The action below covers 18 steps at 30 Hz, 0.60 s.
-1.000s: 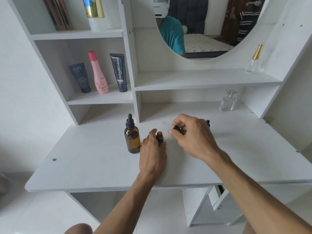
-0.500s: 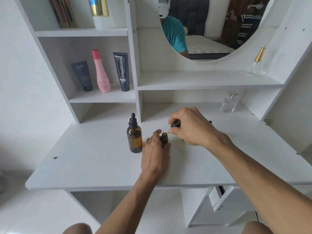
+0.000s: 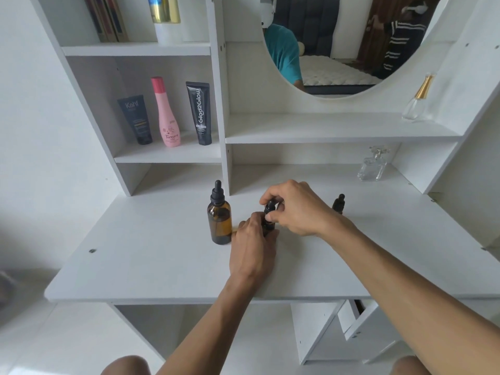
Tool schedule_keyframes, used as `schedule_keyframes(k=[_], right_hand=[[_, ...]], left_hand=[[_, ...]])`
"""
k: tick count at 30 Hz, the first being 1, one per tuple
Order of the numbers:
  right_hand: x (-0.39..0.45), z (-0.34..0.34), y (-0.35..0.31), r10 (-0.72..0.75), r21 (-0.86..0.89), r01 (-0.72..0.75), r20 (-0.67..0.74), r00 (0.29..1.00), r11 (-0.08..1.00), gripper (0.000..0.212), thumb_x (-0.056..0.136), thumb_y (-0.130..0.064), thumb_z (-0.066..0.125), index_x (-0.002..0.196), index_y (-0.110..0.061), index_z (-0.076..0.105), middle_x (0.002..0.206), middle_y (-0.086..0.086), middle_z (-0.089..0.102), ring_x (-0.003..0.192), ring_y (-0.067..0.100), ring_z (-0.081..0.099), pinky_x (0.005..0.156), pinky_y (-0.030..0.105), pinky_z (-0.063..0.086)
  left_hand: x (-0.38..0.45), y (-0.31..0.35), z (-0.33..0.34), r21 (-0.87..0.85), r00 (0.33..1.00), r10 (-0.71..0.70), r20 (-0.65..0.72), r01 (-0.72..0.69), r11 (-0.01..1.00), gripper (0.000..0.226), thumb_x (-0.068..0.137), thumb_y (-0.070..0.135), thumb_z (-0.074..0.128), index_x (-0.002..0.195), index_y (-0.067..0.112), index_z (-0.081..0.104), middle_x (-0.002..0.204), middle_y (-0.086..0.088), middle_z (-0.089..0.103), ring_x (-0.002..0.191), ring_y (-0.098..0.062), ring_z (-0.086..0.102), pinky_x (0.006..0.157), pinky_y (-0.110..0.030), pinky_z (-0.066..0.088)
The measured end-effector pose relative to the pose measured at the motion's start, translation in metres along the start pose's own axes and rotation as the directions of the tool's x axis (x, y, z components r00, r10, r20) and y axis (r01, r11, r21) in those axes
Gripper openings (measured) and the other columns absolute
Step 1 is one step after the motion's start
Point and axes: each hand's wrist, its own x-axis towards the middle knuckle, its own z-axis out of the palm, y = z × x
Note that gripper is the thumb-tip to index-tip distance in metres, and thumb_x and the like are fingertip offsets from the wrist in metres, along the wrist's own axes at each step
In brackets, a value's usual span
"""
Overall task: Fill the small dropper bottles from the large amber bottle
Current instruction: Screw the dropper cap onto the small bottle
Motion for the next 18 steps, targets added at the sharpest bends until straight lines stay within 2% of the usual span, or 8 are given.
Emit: schedule_keyframes(k=[3, 5, 7, 10, 12, 14, 18], right_hand=[[-0.0025, 0.0048, 0.0052, -0.006, 0.005, 0.006, 0.009, 1.000, 1.000, 0.031, 0.091, -0.014, 0.069, 0.121, -0.022, 0.070, 0.111, 0.002, 0.070, 0.084, 0.012, 0.060, 0.081, 0.023, 0.046], [-0.0040, 0.0058, 0.0066, -0.010, 0.022, 0.010, -0.020, 1.000, 1.000, 0.029, 0.090, -0.020, 0.073, 0.119, -0.020, 0.070, 0.110, 0.003, 0.071, 0.081, 0.011, 0.060, 0.080, 0.023, 0.048], [-0.0045, 0.0047, 0.0080, -0.014, 0.032, 0.015, -0.038, 0.999, 0.999, 0.030, 0.086, -0.026, 0.078, 0.115, -0.020, 0.071, 0.105, -0.003, 0.070, 0.078, 0.012, 0.063, 0.076, 0.020, 0.049], [-0.0037, 0.0047, 0.0091, -0.034, 0.040, 0.035, -0.025, 0.999, 0.999, 0.026, 0.087, -0.017, 0.076, 0.112, -0.023, 0.072, 0.102, -0.010, 0.069, 0.071, 0.001, 0.062, 0.064, 0.009, 0.042], [-0.0029, 0.0060, 0.0095, -0.045, 0.034, 0.047, -0.058, 0.997, 0.998, 0.021, 0.087, -0.021, 0.076, 0.108, -0.021, 0.073, 0.102, -0.004, 0.071, 0.066, -0.004, 0.056, 0.067, 0.015, 0.043], [-0.0033, 0.0054, 0.0093, -0.048, 0.030, 0.050, -0.066, 0.997, 0.998, 0.024, 0.085, -0.027, 0.078, 0.108, -0.021, 0.073, 0.100, -0.006, 0.071, 0.066, -0.002, 0.056, 0.070, 0.019, 0.044], [-0.0030, 0.0042, 0.0101, -0.052, 0.052, 0.053, -0.018, 0.998, 0.997, 0.026, 0.085, -0.018, 0.077, 0.110, -0.024, 0.073, 0.098, -0.011, 0.067, 0.068, 0.004, 0.061, 0.066, 0.015, 0.045]], left_hand=[[0.0003, -0.0020, 0.0021, -0.016, 1.000, 0.014, -0.009, -0.014, 1.000, 0.018, 0.092, 0.022, 0.065, 0.107, 0.014, 0.060, 0.097, -0.004, 0.070, 0.091, -0.028, 0.060, 0.078, -0.046, 0.049], [0.0010, -0.0031, 0.0031, -0.023, 1.000, 0.014, -0.016, -0.014, 1.000, 0.017, 0.092, 0.022, 0.065, 0.107, 0.014, 0.060, 0.096, -0.004, 0.070, 0.091, -0.028, 0.060, 0.077, -0.046, 0.049], [0.0016, -0.0045, 0.0040, -0.031, 1.000, 0.018, -0.019, -0.018, 0.999, 0.018, 0.092, 0.023, 0.065, 0.107, 0.014, 0.061, 0.095, -0.003, 0.070, 0.090, -0.027, 0.060, 0.076, -0.046, 0.050], [0.0022, -0.0042, 0.0041, -0.033, 1.000, 0.016, -0.018, -0.016, 0.999, 0.018, 0.091, 0.023, 0.065, 0.107, 0.014, 0.062, 0.095, -0.003, 0.070, 0.089, -0.027, 0.060, 0.076, -0.046, 0.050], [0.0024, -0.0047, 0.0042, -0.027, 0.999, 0.022, -0.028, -0.023, 0.999, 0.017, 0.091, 0.023, 0.065, 0.105, 0.014, 0.062, 0.094, -0.003, 0.070, 0.088, -0.027, 0.060, 0.076, -0.046, 0.050], [0.0022, -0.0049, 0.0045, -0.027, 0.999, 0.027, -0.026, -0.028, 0.999, 0.016, 0.091, 0.022, 0.066, 0.104, 0.013, 0.062, 0.093, -0.004, 0.070, 0.088, -0.028, 0.060, 0.075, -0.046, 0.050], [0.0030, -0.0059, 0.0039, -0.055, 1.000, 0.005, -0.018, -0.006, 0.998, 0.021, 0.090, 0.023, 0.067, 0.108, 0.013, 0.064, 0.095, -0.003, 0.072, 0.091, -0.027, 0.063, 0.077, -0.046, 0.053]])
